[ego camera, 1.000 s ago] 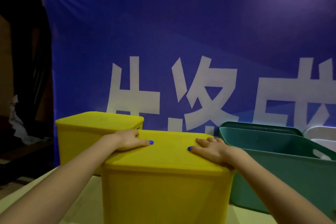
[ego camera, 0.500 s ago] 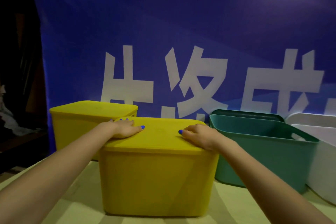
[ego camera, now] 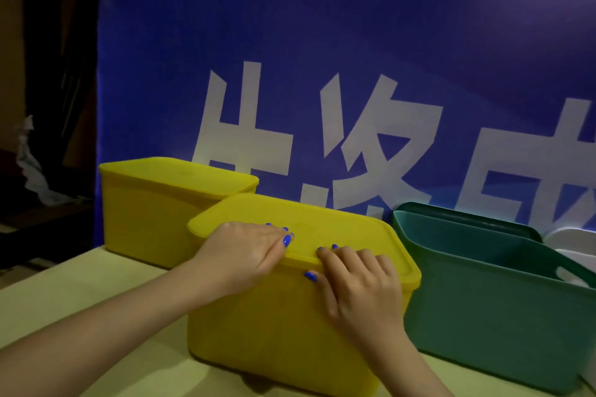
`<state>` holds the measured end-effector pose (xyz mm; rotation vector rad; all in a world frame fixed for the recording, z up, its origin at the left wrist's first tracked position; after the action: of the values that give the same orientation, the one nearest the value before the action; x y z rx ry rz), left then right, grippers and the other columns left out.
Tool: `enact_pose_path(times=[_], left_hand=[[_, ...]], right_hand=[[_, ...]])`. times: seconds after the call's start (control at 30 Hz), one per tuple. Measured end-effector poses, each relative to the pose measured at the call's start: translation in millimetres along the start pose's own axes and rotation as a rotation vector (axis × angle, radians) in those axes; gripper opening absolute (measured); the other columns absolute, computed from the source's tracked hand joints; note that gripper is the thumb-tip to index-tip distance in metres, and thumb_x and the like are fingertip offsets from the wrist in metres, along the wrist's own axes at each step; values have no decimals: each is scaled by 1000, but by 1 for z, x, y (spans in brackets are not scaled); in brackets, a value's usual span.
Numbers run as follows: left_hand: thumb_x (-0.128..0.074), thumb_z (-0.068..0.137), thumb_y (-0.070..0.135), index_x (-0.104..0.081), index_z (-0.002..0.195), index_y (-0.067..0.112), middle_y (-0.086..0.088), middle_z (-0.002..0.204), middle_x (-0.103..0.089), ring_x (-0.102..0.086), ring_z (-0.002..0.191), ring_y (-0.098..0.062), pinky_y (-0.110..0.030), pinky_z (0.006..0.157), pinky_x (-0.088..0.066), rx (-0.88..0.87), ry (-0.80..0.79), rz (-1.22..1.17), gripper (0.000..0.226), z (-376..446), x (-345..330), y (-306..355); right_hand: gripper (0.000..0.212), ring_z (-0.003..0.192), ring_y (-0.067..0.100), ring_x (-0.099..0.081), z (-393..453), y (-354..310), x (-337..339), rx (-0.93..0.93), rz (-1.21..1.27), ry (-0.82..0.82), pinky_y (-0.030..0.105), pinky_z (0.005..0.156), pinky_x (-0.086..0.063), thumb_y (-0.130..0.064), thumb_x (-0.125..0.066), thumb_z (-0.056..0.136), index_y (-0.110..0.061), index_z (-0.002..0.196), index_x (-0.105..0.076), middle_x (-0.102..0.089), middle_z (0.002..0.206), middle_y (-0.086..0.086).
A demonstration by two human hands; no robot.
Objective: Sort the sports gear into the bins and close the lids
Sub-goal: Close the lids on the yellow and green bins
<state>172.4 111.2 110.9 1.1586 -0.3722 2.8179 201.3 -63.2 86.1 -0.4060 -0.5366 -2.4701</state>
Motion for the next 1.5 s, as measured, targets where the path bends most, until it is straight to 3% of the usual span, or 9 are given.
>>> enact_pose_path(times=[0.23,0.37,0.73,0.93,1.03,1.13,1.23,1.37,1.5], left_hand=[[-30,89,37,-71,73,22,7,67,-70,-66,59,-13,-27,42,-50,122,36,-10,47,31,-34,-11],[-3,84,49,-70,99,24,6,92,-71,-65,78,-16,-29,59,-46,161,35,-55,73,48,-50,-19],[10,69,56,-65,104,27,8,107,-68,-60,91,-13,-28,64,-33,237,-44,-73,88,93,-96,-38],[14,71,55,-63,100,25,7,97,-67,-58,85,-13,-27,64,-35,229,-45,-42,88,99,-103,-44],[14,73,54,-61,97,23,5,94,-65,-57,83,-16,-30,66,-38,223,-82,-43,85,97,-103,-43],[0,88,51,-59,107,23,4,109,-64,-58,99,-17,-31,75,-42,223,-190,-48,69,100,-105,-41],[-36,99,33,-59,118,23,6,126,-58,-51,119,-18,-33,91,-42,337,-284,-319,31,112,-99,-20],[-46,90,40,-57,127,23,2,133,-56,-49,124,-16,-37,104,-38,151,-175,-584,42,147,-77,53],[-51,93,42,-48,136,21,-2,138,-51,-42,129,-19,-37,109,-33,-69,-255,-564,48,174,-79,153]], right_hand=[[50,69,22,-58,2,11,-41,-132,-68,177,32,71,-32,-42,-28,98,-19,93,-72,-67,82,0],[49,75,21,-54,5,20,-64,-143,-90,213,33,74,-33,-41,-27,98,-19,94,-71,-67,84,1],[49,79,21,-49,22,51,-126,-191,-109,202,34,78,-34,-43,-25,99,-19,97,-68,-66,85,1],[47,78,21,-53,23,53,-137,-179,-80,220,34,79,-33,-44,-25,97,-20,96,-65,-66,85,1],[37,75,22,-57,24,54,-132,-201,-73,145,35,78,-33,-42,-38,92,-19,95,-68,-66,85,2],[35,80,21,-60,28,53,-119,-235,49,-70,33,79,-31,-43,-43,85,-22,101,-67,-65,92,0],[43,109,21,-55,31,63,-92,-235,302,-171,33,95,-36,-44,-40,84,-27,118,-60,-59,123,1],[49,124,17,-40,38,123,-47,-245,356,-173,31,103,-28,-43,-37,82,-27,124,-55,-49,134,0],[38,122,24,-42,41,227,-39,-521,231,-265,35,100,-31,-25,-47,88,-19,124,-56,-52,130,5]])
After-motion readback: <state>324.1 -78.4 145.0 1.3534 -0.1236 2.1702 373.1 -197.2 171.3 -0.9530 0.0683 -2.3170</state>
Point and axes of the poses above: each hand's wrist, its own z-axis towards the middle knuckle, its own x-axis out of the back of the hand, y = z × x, the point moved 4 cm from there along z, towards the middle knuckle
